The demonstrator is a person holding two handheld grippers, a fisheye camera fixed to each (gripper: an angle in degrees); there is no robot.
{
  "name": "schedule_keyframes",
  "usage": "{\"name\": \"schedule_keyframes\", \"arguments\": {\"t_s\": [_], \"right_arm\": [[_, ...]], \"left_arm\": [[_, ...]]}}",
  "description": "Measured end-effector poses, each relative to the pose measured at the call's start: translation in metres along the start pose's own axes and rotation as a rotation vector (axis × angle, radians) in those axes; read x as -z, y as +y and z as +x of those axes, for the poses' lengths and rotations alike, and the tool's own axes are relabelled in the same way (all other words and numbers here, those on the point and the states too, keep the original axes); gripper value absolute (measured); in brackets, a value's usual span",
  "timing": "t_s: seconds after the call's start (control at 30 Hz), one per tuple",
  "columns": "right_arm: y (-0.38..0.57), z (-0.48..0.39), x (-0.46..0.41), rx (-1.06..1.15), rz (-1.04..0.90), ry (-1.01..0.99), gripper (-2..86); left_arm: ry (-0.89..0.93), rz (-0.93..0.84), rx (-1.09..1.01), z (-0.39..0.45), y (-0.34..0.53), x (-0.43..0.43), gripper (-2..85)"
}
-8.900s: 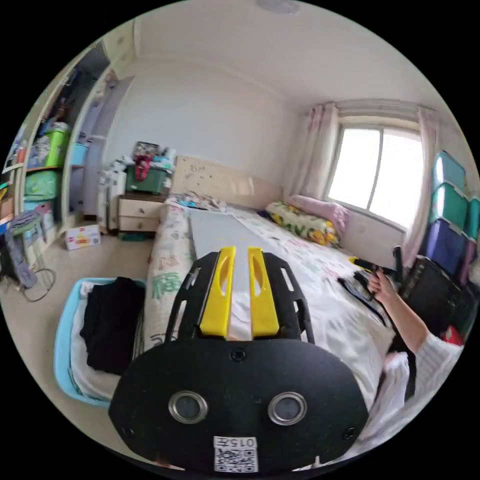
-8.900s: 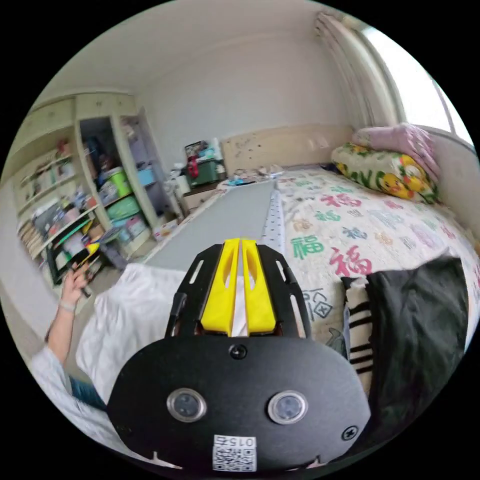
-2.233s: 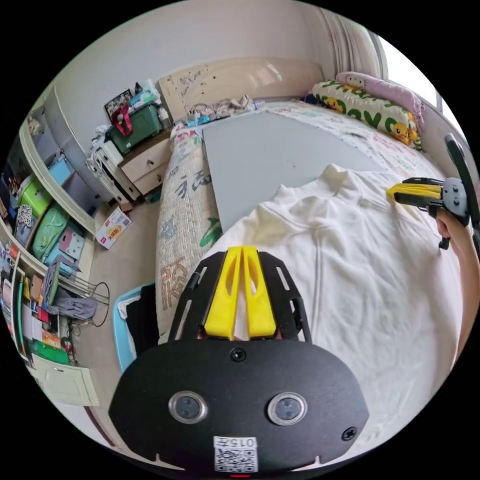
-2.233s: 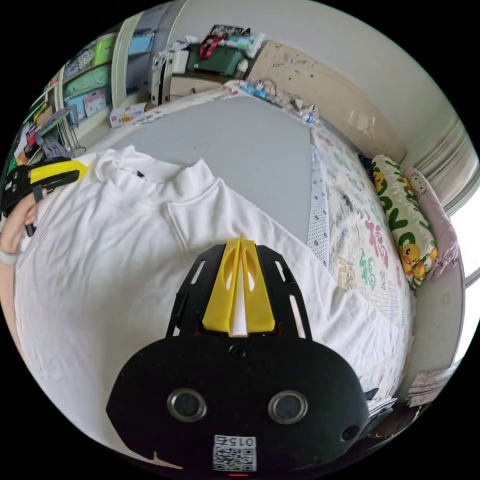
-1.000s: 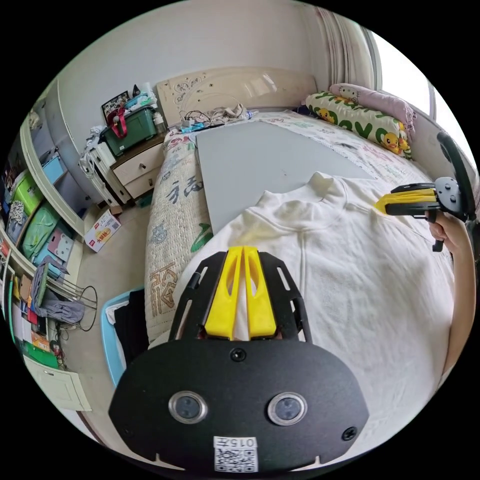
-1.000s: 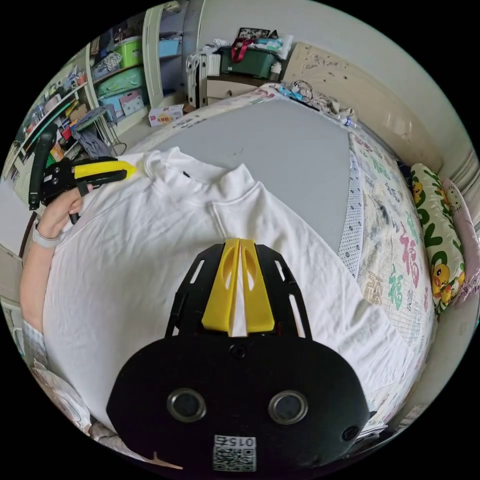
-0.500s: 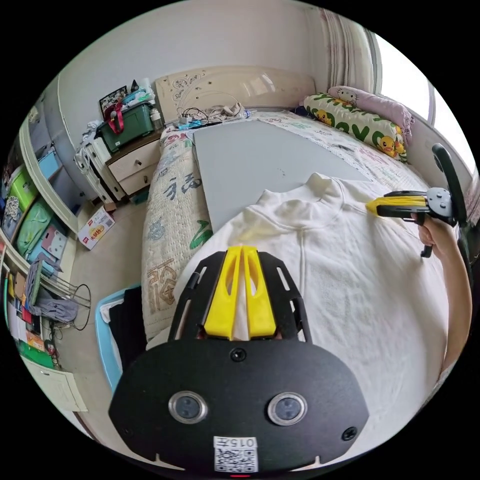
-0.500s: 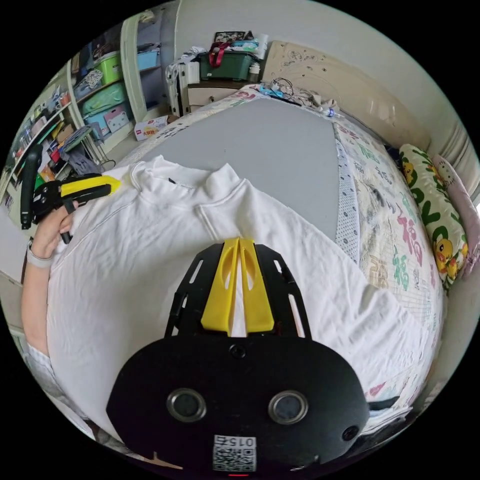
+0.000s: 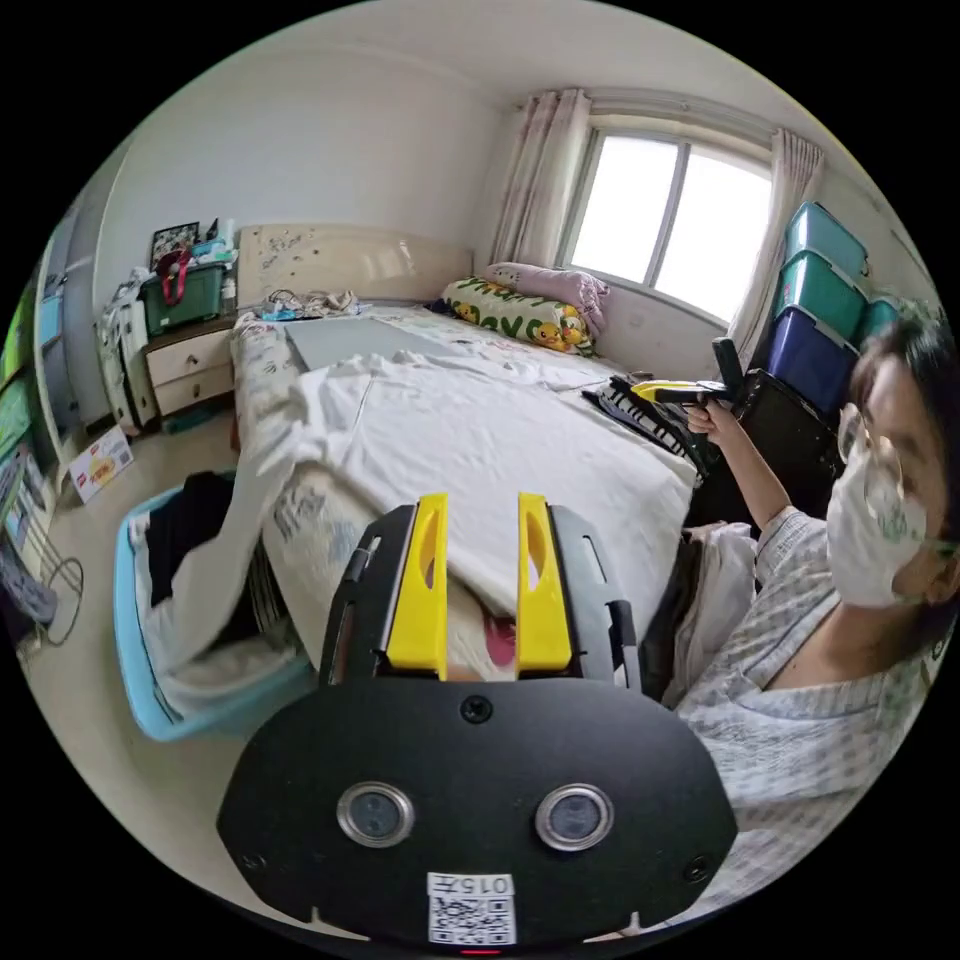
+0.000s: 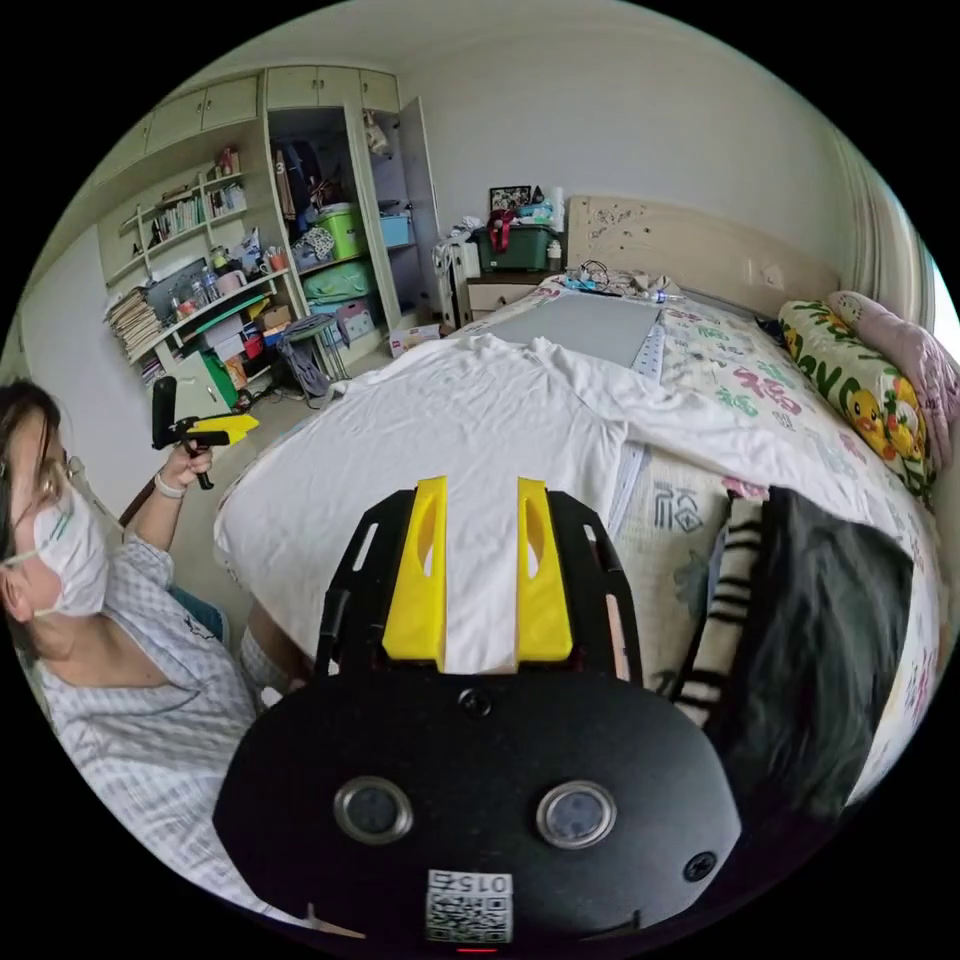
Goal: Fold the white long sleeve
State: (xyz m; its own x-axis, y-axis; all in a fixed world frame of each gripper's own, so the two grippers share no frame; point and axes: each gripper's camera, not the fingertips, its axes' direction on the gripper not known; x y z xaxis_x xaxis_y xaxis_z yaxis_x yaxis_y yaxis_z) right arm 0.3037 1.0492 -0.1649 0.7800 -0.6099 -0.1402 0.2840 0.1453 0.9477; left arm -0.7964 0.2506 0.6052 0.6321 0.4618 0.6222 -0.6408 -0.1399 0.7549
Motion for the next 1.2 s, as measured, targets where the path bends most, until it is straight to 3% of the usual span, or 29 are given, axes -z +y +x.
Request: {"name": "schedule_keyframes", "arguments": {"t_s": [0.17, 0.37, 0.5, 0.67, 0.97, 1.07, 1.2], "right_arm": [[0.125, 0.026, 0.033, -0.117, -0.018, 0.044, 13.1], [0.188, 0.066, 0.033, -0.272, -0.005, -0.092, 14.6], [0.198, 0.062, 0.042, -0.233, -0.011, -0.046, 13.5], [0.206, 0.063, 0.073, -0.203, -0.006, -0.006, 5.3], [0.217, 0.079, 0.111, -0.231, -0.007, -0.115, 4.6], [0.211, 0.085, 0.101, -0.207, -0.083, -0.108, 4.8], [0.201, 0.102, 0.116, -0.243, -0.091, -0.183, 5.9]], "left_arm": [[0.006, 0.052, 0.09, 0.039, 0.115, 0.042, 11.4], [-0.037, 0.11, 0.101, 0.055, 0.131, 0.069, 11.9], [0.001, 0.072, 0.085, 0.059, 0.128, 0.075, 7.8], [-0.065, 0.137, 0.069, 0.061, 0.121, 0.123, 1.8], [-0.073, 0.192, 0.11, 0.051, 0.106, 0.179, 1.0], [-0.058, 0.075, 0.143, 0.042, 0.095, 0.162, 1.3], [-0.043, 0.067, 0.154, 0.043, 0.077, 0.17, 2.5]]}}
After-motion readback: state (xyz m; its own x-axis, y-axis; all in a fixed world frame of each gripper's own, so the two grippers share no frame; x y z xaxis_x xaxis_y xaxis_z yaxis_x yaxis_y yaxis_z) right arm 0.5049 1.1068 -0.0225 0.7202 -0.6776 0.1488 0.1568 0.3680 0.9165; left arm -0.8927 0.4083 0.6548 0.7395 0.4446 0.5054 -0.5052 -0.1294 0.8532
